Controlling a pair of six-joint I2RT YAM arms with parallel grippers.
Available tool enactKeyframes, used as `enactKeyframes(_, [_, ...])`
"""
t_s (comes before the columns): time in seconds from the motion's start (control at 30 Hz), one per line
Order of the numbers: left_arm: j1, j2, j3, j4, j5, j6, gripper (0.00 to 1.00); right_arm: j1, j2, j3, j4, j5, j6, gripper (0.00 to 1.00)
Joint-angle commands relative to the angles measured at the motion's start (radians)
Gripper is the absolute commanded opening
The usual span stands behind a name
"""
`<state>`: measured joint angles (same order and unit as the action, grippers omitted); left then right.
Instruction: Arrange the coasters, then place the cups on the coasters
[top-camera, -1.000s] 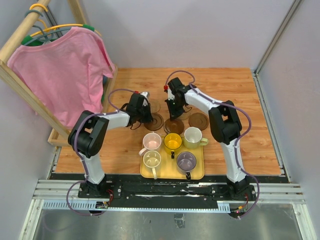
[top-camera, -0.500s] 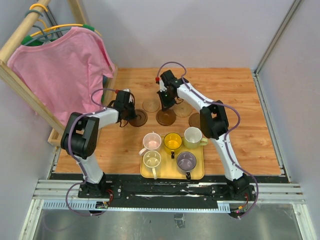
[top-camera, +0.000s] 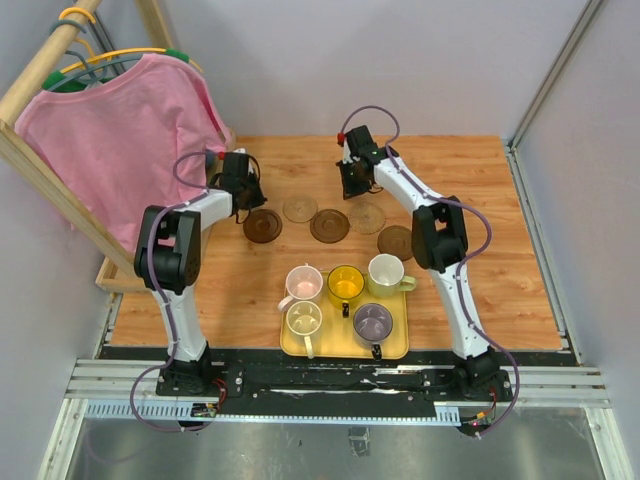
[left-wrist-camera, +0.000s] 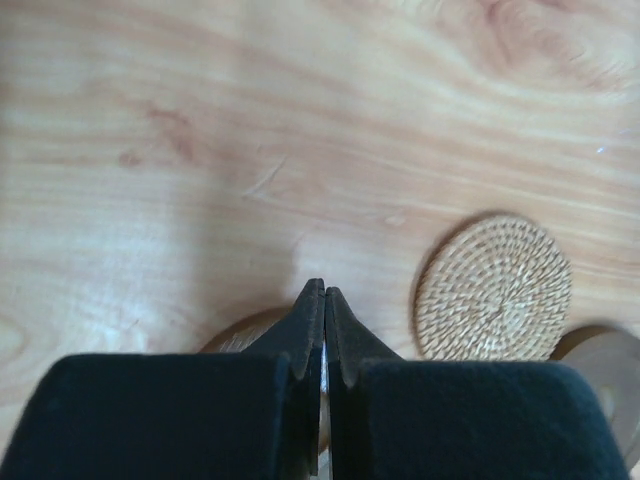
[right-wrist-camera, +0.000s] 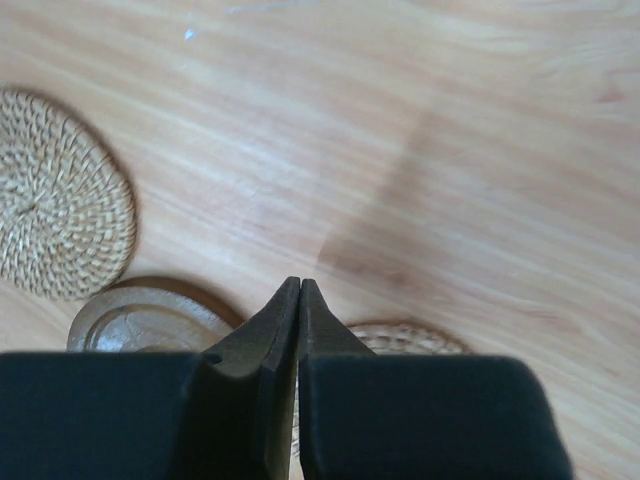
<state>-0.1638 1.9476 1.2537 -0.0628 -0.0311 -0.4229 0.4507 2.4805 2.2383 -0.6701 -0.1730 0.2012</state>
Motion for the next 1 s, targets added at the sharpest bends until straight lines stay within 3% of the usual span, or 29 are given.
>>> enactKeyframes(0.0, [0.0, 0.039, 0.076, -0.003, 0.049, 0.019, 0.01, -0.018, 0.027, 0.03, 0.078, 0.019, 0.017, 0.03])
enactKeyframes(0.17, [0.0, 0.024, 0.073, -0.013, 0.069, 0.03, 0.01, -0.012, -0.032, -0.018, 0.123, -0.014, 0.003, 0.03])
enactKeyframes(0.57, [-0.001, -0.182, -0.185, 0.077, 0.096, 0.028, 0.01, 0.091, -0.217, -0.308, 0.16, 0.001, -0.036, 0.02])
enactKeyframes(0.97, [-0.002, -0.174, -0.242, 0.081, 0.104, 0.02, 0.01, 0.136, -0.209, -0.377, 0.156, 0.0, 0.01, 0.01])
